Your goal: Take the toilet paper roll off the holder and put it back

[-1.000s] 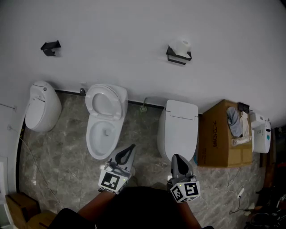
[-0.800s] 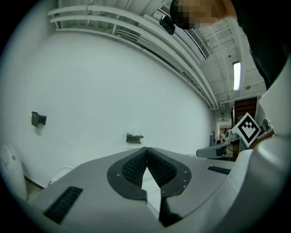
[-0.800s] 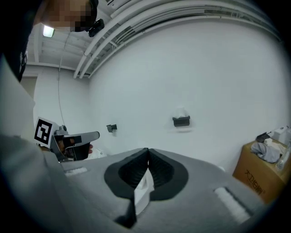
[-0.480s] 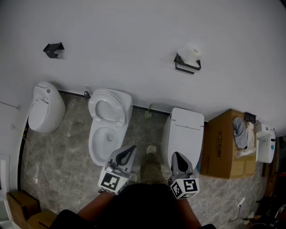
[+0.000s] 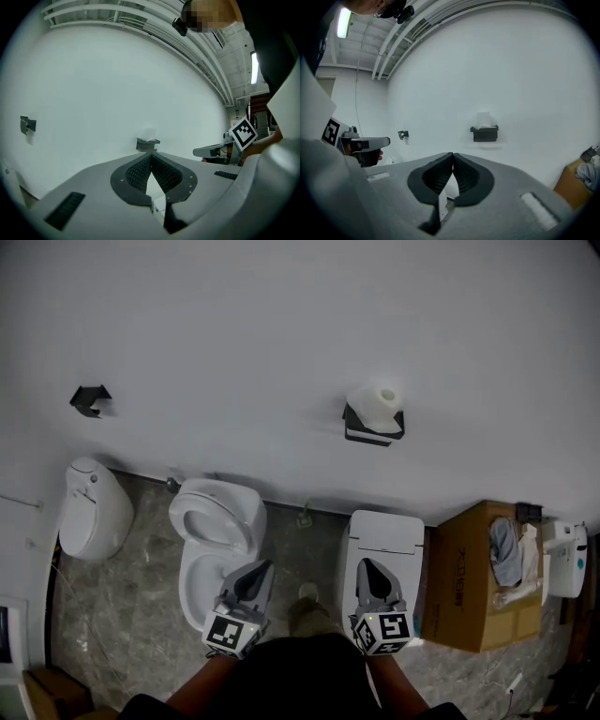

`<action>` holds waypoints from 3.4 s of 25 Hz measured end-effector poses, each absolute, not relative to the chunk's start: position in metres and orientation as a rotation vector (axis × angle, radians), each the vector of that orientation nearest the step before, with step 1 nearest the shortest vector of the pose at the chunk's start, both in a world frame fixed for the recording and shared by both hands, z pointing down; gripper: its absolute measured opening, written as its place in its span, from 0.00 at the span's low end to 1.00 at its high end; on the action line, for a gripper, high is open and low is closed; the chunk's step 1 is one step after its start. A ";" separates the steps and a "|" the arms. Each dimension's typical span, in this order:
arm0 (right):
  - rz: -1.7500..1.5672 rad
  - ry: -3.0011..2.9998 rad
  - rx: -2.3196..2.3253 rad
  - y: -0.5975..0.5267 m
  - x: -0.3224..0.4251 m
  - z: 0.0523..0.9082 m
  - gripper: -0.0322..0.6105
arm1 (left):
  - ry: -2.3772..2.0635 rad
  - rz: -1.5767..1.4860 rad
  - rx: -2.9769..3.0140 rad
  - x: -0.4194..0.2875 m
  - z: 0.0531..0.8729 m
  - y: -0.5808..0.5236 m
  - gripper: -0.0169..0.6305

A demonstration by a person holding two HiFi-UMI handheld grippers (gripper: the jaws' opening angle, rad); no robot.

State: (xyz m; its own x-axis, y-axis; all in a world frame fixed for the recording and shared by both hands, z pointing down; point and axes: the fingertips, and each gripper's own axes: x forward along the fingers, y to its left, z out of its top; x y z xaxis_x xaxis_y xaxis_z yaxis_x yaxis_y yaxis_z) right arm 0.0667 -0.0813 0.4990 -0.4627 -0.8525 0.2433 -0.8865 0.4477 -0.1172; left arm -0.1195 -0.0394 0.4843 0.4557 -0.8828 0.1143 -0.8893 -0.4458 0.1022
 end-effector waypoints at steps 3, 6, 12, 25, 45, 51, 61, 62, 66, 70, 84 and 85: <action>0.310 -2.553 1.545 -0.125 0.077 0.492 0.05 | -1.571 0.056 2.532 -0.108 0.479 -0.078 0.05; 0.263 -2.604 1.548 -0.167 0.086 0.480 0.05 | -1.571 0.041 2.542 -0.096 0.475 -0.113 0.05; 0.256 -2.629 1.572 -0.252 0.101 0.468 0.23 | -1.570 0.038 2.527 -0.084 0.474 -0.174 0.05; 0.135 -2.583 1.611 -0.418 0.102 0.457 0.53 | -1.563 -0.093 2.384 -0.073 0.474 -0.244 0.05; 0.140 -2.473 1.634 -0.486 0.078 0.470 0.67 | -1.679 -0.072 2.308 -0.103 0.500 -0.262 0.05; 0.131 -2.434 1.660 -0.487 0.082 0.470 0.60 | -1.695 -0.073 2.303 -0.104 0.499 -0.258 0.05; 0.106 -2.561 1.602 -0.467 0.078 0.447 0.58 | -1.698 -0.055 2.292 -0.112 0.502 -0.251 0.05; 0.110 -2.568 1.611 -0.464 0.080 0.442 0.58 | -1.695 -0.067 2.297 -0.113 0.499 -0.252 0.05; 0.089 -2.614 1.648 -0.445 0.089 0.415 0.58 | -1.682 -0.098 2.320 -0.114 0.491 -0.245 0.05; 0.034 -2.637 1.668 -0.418 0.098 0.389 0.58 | -1.675 -0.087 2.334 -0.116 0.488 -0.234 0.05; -0.074 -2.570 1.876 -0.287 0.151 0.335 0.58 | -1.599 -0.135 2.442 -0.108 0.463 -0.201 0.05; -0.056 -2.554 1.896 -0.278 0.156 0.338 0.58 | -1.592 -0.137 2.447 -0.107 0.463 -0.200 0.05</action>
State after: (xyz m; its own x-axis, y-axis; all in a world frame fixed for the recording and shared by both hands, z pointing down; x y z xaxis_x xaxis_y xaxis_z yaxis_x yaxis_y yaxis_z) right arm 0.1561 -0.2780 0.3385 -0.2892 -0.9558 -0.0527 -0.9572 0.2893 0.0044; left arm -0.1070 -0.2000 0.4627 0.4091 -0.9116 0.0408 -0.8912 -0.3895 0.2327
